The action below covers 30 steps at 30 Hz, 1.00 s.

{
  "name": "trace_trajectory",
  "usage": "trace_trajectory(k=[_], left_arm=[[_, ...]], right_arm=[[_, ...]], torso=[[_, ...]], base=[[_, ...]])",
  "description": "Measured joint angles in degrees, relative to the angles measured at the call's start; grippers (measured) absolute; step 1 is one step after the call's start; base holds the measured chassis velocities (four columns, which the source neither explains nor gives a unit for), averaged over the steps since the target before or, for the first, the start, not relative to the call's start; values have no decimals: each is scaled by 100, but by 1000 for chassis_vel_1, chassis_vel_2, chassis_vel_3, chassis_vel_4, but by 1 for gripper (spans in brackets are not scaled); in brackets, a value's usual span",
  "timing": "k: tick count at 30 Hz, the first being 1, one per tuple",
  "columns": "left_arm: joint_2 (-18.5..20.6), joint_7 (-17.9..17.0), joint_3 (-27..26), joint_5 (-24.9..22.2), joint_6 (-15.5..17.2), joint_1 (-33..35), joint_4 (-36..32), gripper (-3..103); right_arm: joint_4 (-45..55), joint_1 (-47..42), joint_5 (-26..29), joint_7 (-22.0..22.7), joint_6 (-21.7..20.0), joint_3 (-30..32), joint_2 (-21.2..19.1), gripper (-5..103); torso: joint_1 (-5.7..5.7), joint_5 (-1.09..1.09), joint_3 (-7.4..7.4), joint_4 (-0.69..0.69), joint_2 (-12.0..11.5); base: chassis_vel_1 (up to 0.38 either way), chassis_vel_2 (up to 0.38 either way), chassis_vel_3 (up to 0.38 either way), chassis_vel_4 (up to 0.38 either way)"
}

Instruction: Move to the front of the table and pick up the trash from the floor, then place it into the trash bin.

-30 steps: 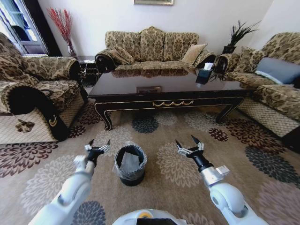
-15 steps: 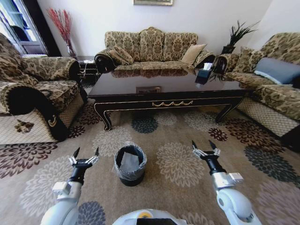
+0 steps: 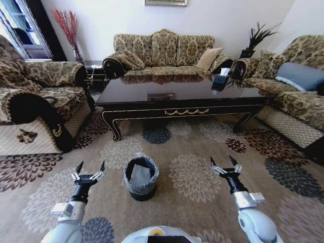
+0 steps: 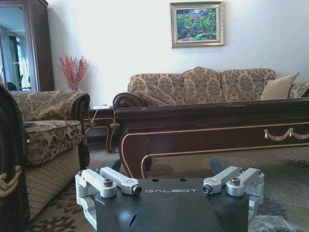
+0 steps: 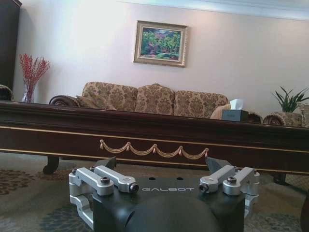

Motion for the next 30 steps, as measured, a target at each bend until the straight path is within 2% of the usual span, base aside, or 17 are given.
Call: trace_trajectory(k=[23,30], left_arm=[[24,12,34,-13,59,3,-16,100],[24,12,35,-16,62,2,-16,100]], right_arm=[[-25,47,3,0,-57,-30,-38,100],[-24,48,6,2,-60,-30,-38,100]], torso=[[0,0,0,0,-1],[1,0,1,0,-1]], base=[[2,-1,-1,1],[68,-73,-81,89]])
